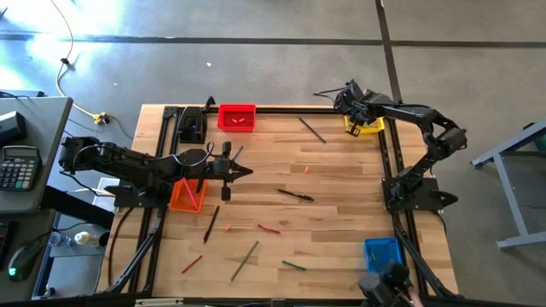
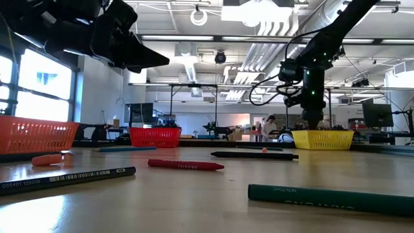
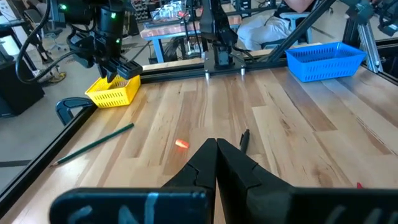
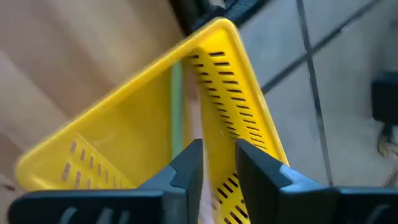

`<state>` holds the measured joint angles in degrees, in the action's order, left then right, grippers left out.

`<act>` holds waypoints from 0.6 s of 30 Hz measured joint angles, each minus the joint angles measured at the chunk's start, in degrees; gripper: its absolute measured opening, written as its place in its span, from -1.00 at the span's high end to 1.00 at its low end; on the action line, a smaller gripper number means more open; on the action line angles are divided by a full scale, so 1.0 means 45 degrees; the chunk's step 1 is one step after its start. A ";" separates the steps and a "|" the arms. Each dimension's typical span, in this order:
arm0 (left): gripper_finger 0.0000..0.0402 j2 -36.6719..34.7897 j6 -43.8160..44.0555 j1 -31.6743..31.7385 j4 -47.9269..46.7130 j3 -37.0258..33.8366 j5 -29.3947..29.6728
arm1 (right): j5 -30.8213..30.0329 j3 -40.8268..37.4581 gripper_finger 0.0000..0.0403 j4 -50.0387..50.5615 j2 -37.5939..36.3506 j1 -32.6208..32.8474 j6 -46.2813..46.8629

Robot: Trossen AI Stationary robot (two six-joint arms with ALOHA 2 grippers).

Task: Sort crayons/erasers/pens/pencils in bins
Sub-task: Put the purple pen into the yellow basket, then put the dark blue pencil into the orange basket

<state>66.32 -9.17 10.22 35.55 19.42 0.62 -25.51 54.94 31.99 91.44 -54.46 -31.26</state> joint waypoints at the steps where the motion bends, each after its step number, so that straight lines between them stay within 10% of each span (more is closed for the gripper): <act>1: 1.00 0.0000 -0.0043 0.0000 0.0041 0.0000 -0.0005 | -0.0322 0.0004 0.51 -0.0029 0.0000 0.0002 0.0192; 18: 1.00 0.0000 -0.0194 0.0000 0.0053 0.0000 0.0010 | -0.1302 0.0010 0.40 0.2229 -0.1915 0.1224 0.1208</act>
<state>66.32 -10.04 10.22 35.79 19.42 0.67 -31.36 54.98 42.02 82.82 -48.95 -25.82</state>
